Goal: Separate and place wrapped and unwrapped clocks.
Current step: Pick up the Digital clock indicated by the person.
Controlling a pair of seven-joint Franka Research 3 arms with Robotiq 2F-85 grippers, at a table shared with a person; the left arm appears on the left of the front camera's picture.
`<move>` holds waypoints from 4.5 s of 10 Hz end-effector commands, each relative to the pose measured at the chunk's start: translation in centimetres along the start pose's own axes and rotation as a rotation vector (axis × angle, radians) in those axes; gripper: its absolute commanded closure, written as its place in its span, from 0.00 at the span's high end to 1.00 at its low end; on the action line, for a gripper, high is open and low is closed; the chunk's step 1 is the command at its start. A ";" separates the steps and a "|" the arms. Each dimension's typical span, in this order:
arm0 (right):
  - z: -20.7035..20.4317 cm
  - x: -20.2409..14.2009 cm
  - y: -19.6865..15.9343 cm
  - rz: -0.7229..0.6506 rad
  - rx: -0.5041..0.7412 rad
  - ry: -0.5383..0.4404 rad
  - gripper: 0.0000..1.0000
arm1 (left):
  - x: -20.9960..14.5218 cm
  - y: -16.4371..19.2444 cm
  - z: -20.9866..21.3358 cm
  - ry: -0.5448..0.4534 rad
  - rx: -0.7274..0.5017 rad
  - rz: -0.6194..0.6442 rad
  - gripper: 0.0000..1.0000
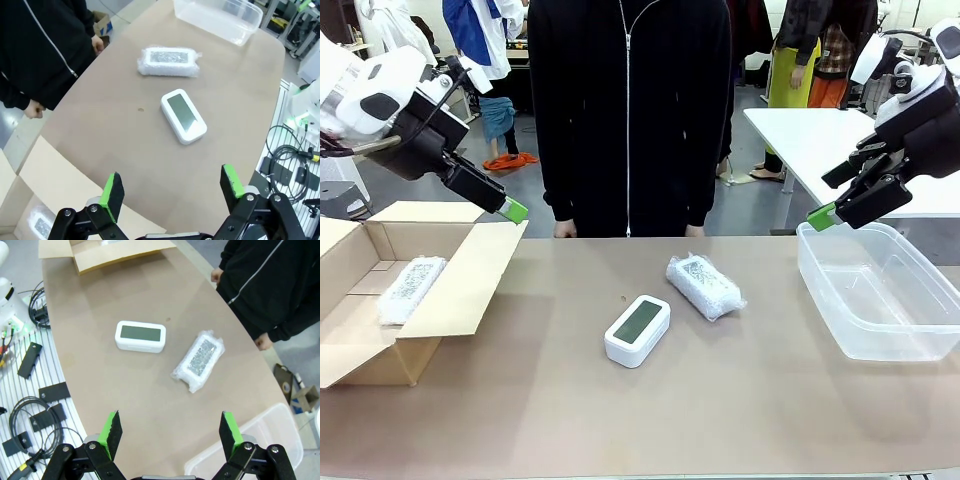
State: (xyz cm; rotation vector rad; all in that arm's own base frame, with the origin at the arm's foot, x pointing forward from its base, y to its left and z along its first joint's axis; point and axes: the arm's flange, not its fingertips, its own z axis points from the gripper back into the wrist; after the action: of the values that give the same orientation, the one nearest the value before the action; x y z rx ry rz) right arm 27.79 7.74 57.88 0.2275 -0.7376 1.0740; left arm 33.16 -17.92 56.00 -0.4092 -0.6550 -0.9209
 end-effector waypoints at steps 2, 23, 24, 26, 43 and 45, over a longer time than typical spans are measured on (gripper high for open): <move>-0.2 0.0 0.0 -0.002 0.020 -0.007 1.00 | -0.3 -0.1 0.0 0.033 -0.052 -0.037 1.00; -0.2 0.0 0.0 -0.002 0.020 -0.007 1.00 | 0.1 -0.3 0.1 0.000 -0.004 -0.009 1.00; -0.2 0.0 0.0 -0.002 0.020 -0.007 1.00 | 0.1 -0.3 0.1 0.000 -0.004 -0.009 1.00; -0.2 0.0 0.0 -0.002 0.020 -0.007 1.00 | 0.1 -0.3 0.1 0.000 -0.004 -0.009 1.00; -0.2 0.0 0.0 -0.002 0.020 -0.007 1.00 | 16.7 -1.3 -26.1 0.304 -0.299 -0.446 1.00; -0.2 0.0 0.0 -0.002 0.020 -0.007 1.00 | 18.0 -2.4 -28.6 0.389 -0.261 -0.239 1.00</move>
State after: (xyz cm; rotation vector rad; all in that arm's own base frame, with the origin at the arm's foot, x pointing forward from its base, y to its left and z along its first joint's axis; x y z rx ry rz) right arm 27.77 7.77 57.88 0.2260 -0.7369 1.0743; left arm 48.35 -44.34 47.55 -0.3884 -0.3099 -1.4140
